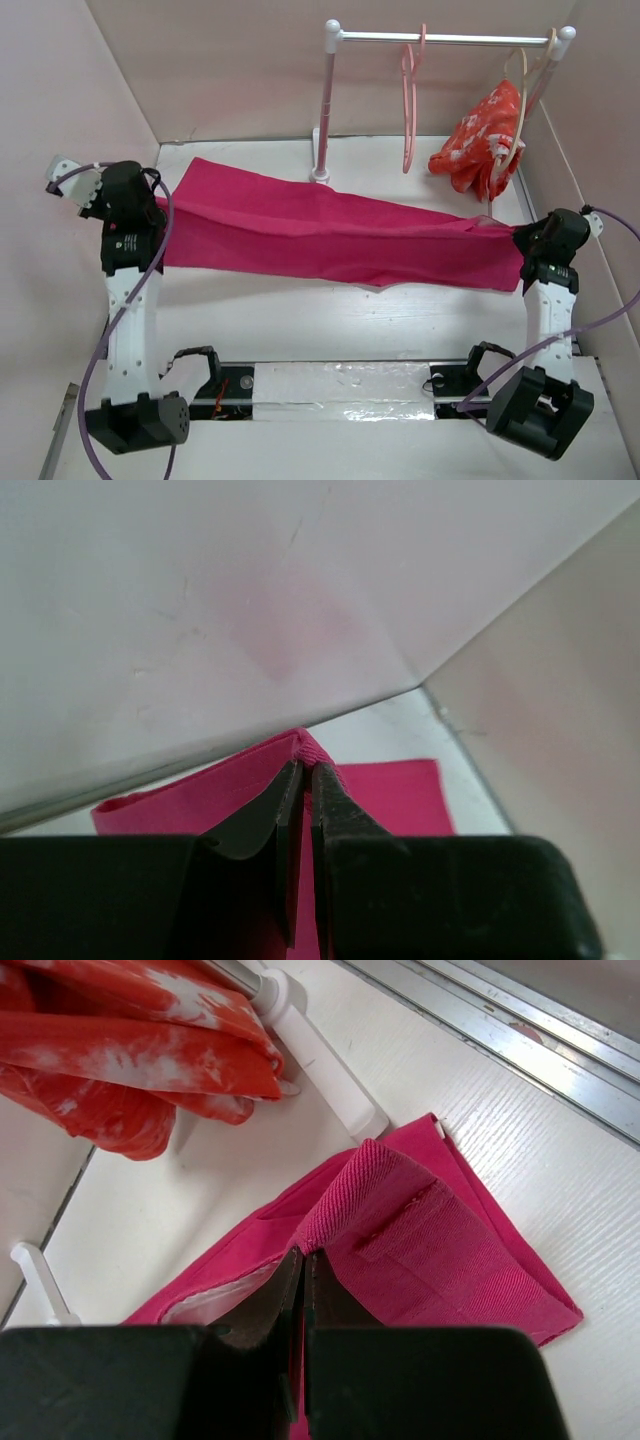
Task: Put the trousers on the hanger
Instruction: Fold the trousers at the center of the board.
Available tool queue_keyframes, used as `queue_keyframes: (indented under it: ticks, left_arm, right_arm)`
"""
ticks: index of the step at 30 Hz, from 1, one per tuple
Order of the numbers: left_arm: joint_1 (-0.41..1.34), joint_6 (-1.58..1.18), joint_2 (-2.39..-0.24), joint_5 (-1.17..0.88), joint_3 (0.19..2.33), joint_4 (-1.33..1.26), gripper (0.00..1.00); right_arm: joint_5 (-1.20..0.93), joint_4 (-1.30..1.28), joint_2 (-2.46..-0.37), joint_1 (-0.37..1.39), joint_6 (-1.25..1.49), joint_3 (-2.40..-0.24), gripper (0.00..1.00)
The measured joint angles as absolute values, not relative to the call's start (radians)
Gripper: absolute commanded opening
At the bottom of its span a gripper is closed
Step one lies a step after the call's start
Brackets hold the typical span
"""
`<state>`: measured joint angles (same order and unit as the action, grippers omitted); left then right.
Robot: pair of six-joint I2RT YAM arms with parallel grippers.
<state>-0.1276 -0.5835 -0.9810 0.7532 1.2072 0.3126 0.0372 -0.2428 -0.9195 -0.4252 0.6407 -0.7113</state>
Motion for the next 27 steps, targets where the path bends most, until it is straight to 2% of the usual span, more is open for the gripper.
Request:
queue_keyframes:
  ticks: [9, 17, 27]
  left_arm:
    - [-0.132, -0.576, -1.267, 0.738, 1.158, 0.312, 0.00]
    - [-0.132, -0.563, -1.532, 0.711, 1.312, 0.237, 0.00]
    - [-0.130, -0.554, -1.710, 0.660, 1.448, 0.185, 0.00]
  right_arm:
    - [0.008, -0.219, -1.000, -0.467, 0.632, -0.711, 0.00]
    - [-0.010, -0.167, -1.083, -0.484, 0.632, -0.711, 0.00]
    - [-0.006, -0.112, -1.208, -0.475, 0.633, -0.724, 0.00]
